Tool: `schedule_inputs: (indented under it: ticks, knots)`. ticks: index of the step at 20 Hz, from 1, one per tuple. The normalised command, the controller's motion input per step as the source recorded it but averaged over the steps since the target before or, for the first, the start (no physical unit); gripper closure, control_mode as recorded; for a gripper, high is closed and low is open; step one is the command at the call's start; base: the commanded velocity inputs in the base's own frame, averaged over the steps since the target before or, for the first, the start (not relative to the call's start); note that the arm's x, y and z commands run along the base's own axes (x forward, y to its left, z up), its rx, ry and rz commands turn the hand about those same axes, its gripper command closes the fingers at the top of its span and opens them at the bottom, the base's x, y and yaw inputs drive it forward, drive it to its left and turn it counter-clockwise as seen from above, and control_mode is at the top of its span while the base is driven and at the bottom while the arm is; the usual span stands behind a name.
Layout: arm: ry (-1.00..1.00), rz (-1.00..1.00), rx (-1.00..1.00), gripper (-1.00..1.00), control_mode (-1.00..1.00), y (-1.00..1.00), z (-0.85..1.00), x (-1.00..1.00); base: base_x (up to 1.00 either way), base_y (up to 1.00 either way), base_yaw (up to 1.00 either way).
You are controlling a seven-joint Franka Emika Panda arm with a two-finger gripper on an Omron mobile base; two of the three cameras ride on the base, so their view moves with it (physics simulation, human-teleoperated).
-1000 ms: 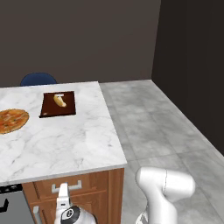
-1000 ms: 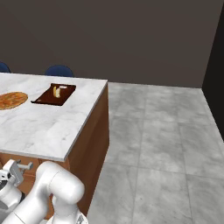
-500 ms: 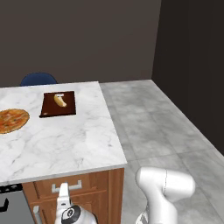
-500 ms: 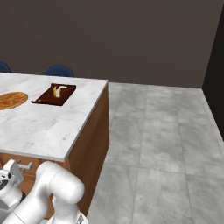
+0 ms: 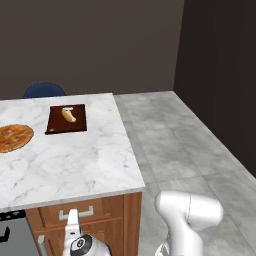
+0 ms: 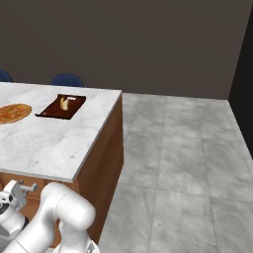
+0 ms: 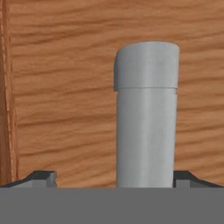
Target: Take the pizza cutter from the drawer on the left and place it on the dining counter for cutting.
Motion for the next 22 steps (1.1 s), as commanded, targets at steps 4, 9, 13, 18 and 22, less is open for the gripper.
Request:
schedule_inputs:
  ticks: [4,9,13,18,22]
  knots:
    - [0.00,0.00,0.00,1.00,-1.00,0.00,0.00,0.00,0.00,0.00,0.00]
    - [0.00,0.00,0.00,1.00,-1.00,0.00,0.00,0.00,0.00,0.00,0.00]
    - [0.00,0.00,0.00,1.00,-1.00,0.00,0.00,-0.12,0.00,0.00,0.00]
    - [0.00,-0.01,0.00,1.00,-1.00,0.00,0.00,-0.65,0.00,0.00,0.00]
    - [0.00,-0.03,0.00,1.00,-1.00,0.00,-0.03,-0.89,0.00,0.00,0.00]
